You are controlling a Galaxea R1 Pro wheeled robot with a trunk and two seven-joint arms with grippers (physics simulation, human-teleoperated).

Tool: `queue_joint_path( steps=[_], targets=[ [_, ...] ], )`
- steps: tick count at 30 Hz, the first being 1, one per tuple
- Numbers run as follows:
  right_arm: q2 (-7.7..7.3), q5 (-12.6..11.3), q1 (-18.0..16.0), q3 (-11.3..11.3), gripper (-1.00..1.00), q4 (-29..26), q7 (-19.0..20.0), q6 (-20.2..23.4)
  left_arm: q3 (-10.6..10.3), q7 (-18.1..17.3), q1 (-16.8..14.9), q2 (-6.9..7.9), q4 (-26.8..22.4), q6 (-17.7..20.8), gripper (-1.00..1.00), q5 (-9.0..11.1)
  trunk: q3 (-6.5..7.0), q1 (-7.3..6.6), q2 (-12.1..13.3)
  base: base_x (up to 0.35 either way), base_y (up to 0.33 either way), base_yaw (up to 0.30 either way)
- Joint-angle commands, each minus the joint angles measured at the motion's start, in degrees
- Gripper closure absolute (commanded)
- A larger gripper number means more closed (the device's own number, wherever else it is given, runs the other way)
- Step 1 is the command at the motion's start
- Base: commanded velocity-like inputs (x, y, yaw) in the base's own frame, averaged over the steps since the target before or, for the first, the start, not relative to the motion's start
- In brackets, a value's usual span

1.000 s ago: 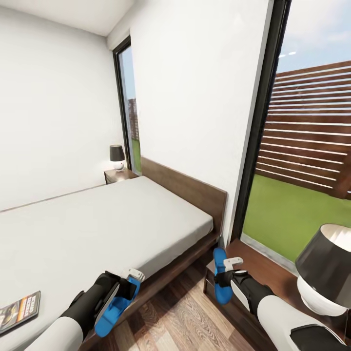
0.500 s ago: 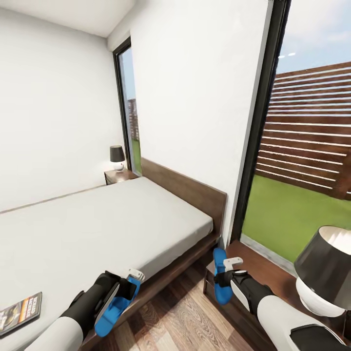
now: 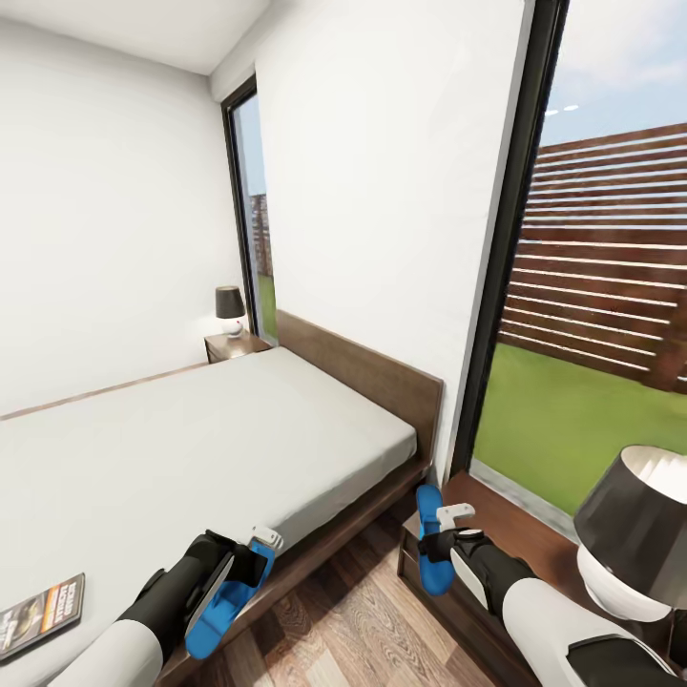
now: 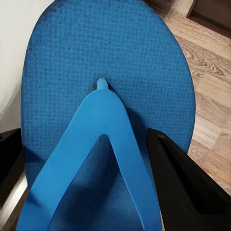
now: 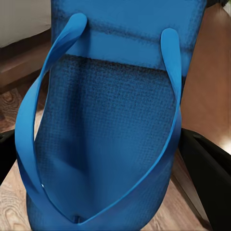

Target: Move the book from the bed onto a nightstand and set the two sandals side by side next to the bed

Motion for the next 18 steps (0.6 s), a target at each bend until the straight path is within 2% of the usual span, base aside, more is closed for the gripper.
queue_joint_path(
  steps=[1,6,11,18],
  targets=[
    [-0.02,-0.14,-0.03,0.27,1.0,-0.11,-0.03,0.35,-0.17,-0.52,-0.04,0.05,-0.1,0.16,1.0,-0.69,0.09,-0.21,0.34,0.0,0.0,0.0],
    [-0.01,-0.15,-0.01,0.3,1.0,-0.11,-0.02,0.34,-0.15,-0.52,-0.04,0.05,-0.09,0.16,1.0,-0.67,0.99,-1.31,2.35,0.0,0.0,0.0],
    [-0.01,-0.12,-0.01,0.29,1.0,-0.11,-0.01,0.32,-0.18,-0.52,-0.04,0.05,-0.18,0.11,1.0,-0.66,0.99,-1.31,2.35,0.0,0.0,0.022],
    [-0.01,-0.13,0.02,0.31,1.0,-0.11,0.0,0.34,-0.15,-0.52,-0.04,0.05,-0.25,0.09,1.0,-0.66,0.99,-1.31,2.35,0.0,0.0,0.183]
  ],
)
